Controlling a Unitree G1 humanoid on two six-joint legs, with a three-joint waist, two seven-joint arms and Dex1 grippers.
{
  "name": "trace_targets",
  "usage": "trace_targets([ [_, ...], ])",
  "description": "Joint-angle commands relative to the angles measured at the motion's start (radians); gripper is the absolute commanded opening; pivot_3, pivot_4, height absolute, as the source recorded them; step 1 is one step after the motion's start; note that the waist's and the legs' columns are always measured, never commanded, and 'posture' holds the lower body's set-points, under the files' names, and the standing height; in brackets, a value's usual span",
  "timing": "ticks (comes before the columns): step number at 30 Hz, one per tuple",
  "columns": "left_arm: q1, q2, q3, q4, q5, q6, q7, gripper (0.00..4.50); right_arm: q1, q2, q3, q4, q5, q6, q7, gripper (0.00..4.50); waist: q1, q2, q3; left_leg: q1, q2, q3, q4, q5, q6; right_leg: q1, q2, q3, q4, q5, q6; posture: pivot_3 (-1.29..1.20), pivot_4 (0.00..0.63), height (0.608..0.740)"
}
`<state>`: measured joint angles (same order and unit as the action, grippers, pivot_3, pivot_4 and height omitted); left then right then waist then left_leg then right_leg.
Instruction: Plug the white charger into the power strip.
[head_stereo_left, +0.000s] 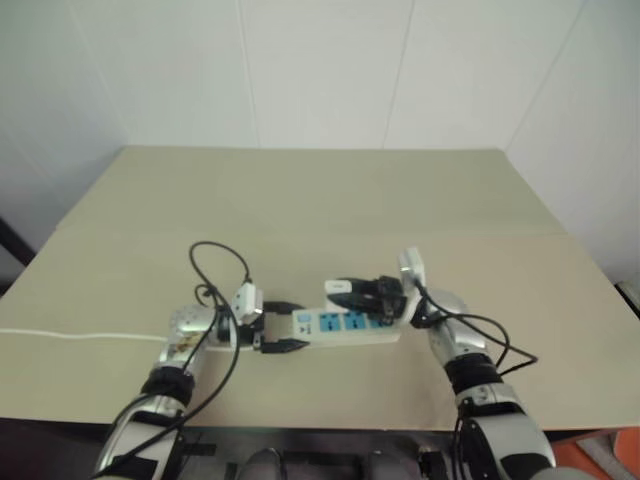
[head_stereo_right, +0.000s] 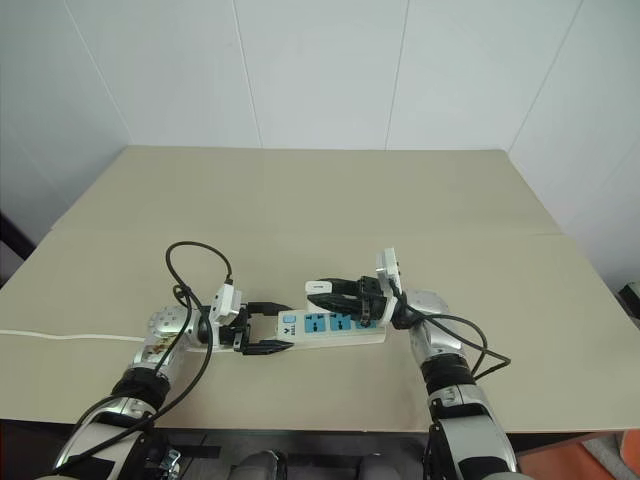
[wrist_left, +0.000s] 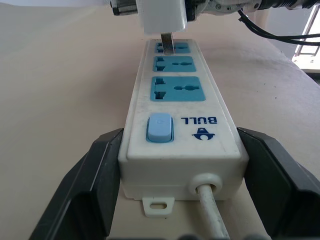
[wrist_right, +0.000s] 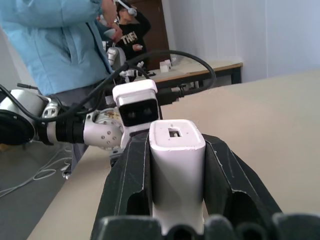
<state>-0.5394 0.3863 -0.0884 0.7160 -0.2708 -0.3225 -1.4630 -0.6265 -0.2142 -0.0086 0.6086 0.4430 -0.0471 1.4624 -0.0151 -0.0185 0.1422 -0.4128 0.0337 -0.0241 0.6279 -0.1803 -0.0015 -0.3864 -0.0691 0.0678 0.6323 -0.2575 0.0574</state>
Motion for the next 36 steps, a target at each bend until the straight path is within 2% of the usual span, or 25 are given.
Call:
trace_targets([
  [1, 0.004, 0.009, -0.003, -0.020, 0.015, 0.004, 0.007, 3.22, -0.032, 0.009, 0.007, 0.020, -0.018, -0.055, 0.020, 1.10, 0.000, 0.000, 0.000, 0.000, 0.000, 0.000, 0.000, 0.000, 0.000, 0.000, 0.000, 0.000, 0.000, 0.000, 0.000, 0.00, 0.150, 0.740],
  [16, 0.005, 0.009, -0.002, -0.025, 0.014, 0.008, 0.010, 3.22, -0.064, 0.045, 0.013, 0.127, -0.074, -0.135, -0.008, 1.10, -0.001, 0.000, 0.000, 0.000, 0.000, 0.000, 0.000, 0.000, 0.000, 0.000, 0.000, 0.000, 0.000, 0.000, 0.000, 0.00, 0.150, 0.740],
  [36, 0.008, 0.014, -0.003, -0.026, 0.014, 0.008, 0.010, 3.22, -0.052, 0.006, 0.031, 0.220, -0.118, -0.192, 0.036, 1.10, -0.001, 0.000, 0.000, 0.003, 0.000, 0.000, -0.001, 0.000, 0.000, 0.002, 0.000, 0.000, 0.000, 0.000, 0.000, 0.00, 0.150, 0.740],
])
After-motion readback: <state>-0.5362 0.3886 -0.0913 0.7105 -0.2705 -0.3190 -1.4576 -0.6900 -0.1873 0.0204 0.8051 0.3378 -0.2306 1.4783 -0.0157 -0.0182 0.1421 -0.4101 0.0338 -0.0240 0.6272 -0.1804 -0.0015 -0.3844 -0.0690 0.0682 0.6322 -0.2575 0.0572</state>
